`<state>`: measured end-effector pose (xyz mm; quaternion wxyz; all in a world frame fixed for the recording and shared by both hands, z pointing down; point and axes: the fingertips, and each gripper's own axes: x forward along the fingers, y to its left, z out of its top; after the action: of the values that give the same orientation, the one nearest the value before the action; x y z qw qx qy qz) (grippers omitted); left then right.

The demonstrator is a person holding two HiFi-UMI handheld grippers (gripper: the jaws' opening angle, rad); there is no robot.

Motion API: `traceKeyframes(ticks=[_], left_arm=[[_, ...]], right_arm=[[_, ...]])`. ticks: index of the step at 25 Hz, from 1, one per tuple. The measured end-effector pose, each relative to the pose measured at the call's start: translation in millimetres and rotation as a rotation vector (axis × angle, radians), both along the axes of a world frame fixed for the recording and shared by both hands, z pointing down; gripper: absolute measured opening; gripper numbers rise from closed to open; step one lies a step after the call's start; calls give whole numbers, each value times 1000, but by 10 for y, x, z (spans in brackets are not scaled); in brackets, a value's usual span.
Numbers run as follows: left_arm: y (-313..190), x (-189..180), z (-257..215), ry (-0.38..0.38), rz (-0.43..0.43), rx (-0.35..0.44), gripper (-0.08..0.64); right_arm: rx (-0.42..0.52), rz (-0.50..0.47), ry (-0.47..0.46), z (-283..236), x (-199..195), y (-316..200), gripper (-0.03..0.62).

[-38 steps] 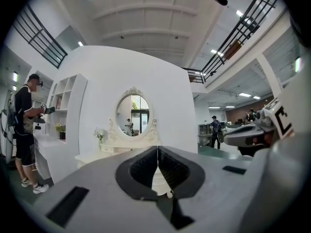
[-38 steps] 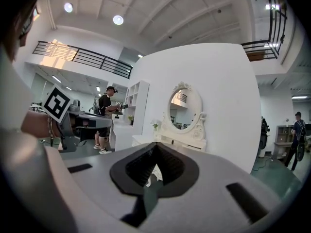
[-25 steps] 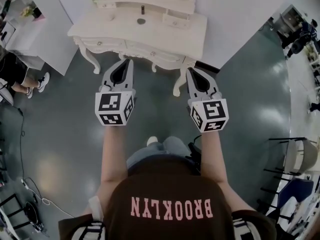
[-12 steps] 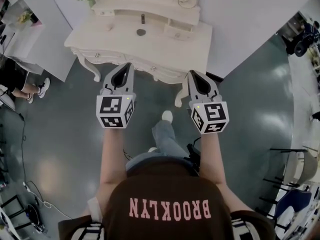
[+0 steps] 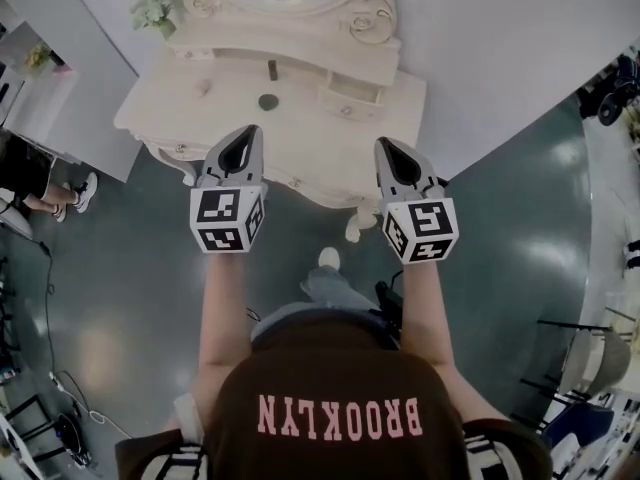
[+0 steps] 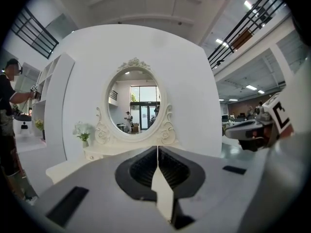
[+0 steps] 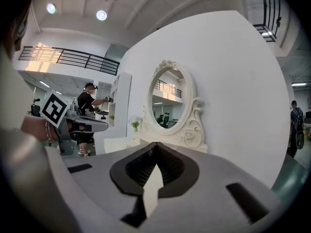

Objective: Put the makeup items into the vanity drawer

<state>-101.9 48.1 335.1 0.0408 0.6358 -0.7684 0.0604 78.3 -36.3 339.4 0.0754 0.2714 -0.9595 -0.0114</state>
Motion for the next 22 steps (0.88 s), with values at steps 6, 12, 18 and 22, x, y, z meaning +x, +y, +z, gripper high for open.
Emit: traceKeyframes(ticks=[6,12,18,22], left_arm=[[-587,-127,94,27,29,-55,6],[-972,-295,240,43,28,-81,6],[-1169,-499,374,80,46,-104,6],[-1356,-692,456,88,85,-120,8]], right_arm=[[-18,-20,-2,29,-190,-595,-8],[-39,-28,10,138,-352,-998,-8],[-94,18,21,317,-457,-1185,-8],[-114,78,22,385,-552,-1295,-8]])
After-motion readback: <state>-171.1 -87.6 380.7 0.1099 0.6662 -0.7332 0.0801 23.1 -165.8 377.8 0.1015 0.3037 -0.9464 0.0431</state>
